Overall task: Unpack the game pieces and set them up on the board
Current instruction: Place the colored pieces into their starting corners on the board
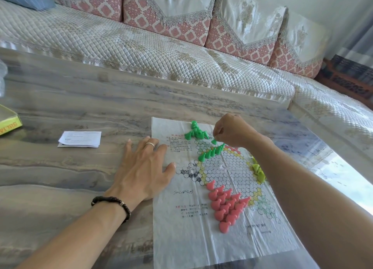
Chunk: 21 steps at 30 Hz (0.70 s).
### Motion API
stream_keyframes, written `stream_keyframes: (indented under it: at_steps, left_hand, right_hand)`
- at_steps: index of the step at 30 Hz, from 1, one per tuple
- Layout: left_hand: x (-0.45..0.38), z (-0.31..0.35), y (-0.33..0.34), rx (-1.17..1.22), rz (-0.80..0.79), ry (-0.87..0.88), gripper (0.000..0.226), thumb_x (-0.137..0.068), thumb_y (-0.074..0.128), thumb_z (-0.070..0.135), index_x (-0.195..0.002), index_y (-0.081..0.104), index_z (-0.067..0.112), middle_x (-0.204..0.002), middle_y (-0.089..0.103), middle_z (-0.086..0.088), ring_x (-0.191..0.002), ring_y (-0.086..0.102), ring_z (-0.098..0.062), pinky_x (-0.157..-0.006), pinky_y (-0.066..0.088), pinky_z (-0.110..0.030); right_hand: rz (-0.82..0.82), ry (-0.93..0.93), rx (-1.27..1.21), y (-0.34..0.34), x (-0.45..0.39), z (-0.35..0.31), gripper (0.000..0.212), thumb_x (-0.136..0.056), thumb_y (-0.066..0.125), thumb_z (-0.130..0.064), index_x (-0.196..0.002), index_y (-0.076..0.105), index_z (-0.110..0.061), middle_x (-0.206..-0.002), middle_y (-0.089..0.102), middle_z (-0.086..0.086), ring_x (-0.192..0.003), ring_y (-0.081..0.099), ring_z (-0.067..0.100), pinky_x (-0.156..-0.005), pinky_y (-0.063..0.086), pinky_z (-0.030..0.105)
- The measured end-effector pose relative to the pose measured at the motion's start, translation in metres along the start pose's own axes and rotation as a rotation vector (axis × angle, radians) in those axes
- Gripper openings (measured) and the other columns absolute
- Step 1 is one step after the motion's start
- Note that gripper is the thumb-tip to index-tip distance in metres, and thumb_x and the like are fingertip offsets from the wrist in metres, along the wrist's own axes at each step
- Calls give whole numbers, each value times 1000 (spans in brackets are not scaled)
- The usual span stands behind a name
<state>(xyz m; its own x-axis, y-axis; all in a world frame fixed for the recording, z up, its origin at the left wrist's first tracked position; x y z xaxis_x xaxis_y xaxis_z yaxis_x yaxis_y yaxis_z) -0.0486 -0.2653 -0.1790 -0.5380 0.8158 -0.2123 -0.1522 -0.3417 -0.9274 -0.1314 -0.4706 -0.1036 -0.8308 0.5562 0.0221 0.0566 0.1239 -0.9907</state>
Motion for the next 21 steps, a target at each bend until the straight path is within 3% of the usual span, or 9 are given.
stream_keyframes:
  at_steps: [6, 13, 17, 21]
  left_hand:
    - [0, 0, 0, 8, 5, 3, 56, -89, 31, 60, -132, 45, 27, -149, 36, -3, -143, 18, -20, -115, 9, -52]
    - [0, 0, 1, 0, 0, 1, 57, -89, 30, 61, -133, 44, 27, -149, 35, -3, -143, 18, -20, -115, 9, -52]
    - [0, 1, 0, -1, -3, 4, 58, -89, 30, 60, -135, 42, 26, -149, 35, -3, -143, 18, -20, -115, 9, -52]
    - [0, 1, -1, -1, 3, 5, 57, -89, 30, 59, -134, 42, 27, -149, 35, -3, -143, 19, -20, -115, 9, -52]
  right_hand:
    - [-4, 2, 35, 5, 3, -2, 17, -82, 66, 0, -89, 75, -13, -87, 73, -3, -81, 67, 12, -81, 57, 36]
    - [-11, -14, 5, 3, 1, 3, 15, -86, 70, -17, -100, 71, -13, -95, 70, -3, -80, 66, 12, -79, 54, 27]
    - [60, -32, -16, -2, -9, 0, 19, -89, 65, -16, -106, 70, -11, -106, 71, 1, -87, 66, 13, -86, 55, 32]
    - [19, -4, -35, 9, -20, -5, 25, -86, 68, -14, -111, 69, -16, -101, 71, 1, -81, 67, 14, -86, 54, 32]
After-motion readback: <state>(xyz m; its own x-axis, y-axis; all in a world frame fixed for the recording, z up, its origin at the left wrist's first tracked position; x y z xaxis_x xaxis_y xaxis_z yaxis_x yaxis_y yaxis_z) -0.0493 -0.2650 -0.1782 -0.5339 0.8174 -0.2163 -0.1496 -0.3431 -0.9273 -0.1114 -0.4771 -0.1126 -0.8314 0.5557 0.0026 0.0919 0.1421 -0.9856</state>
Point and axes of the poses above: each hand's wrist, its own x-axis away from the middle knuckle, its own y-axis out of the palm, z = x × y, the point moved 7 cm from there along -x, towards the middle knuckle
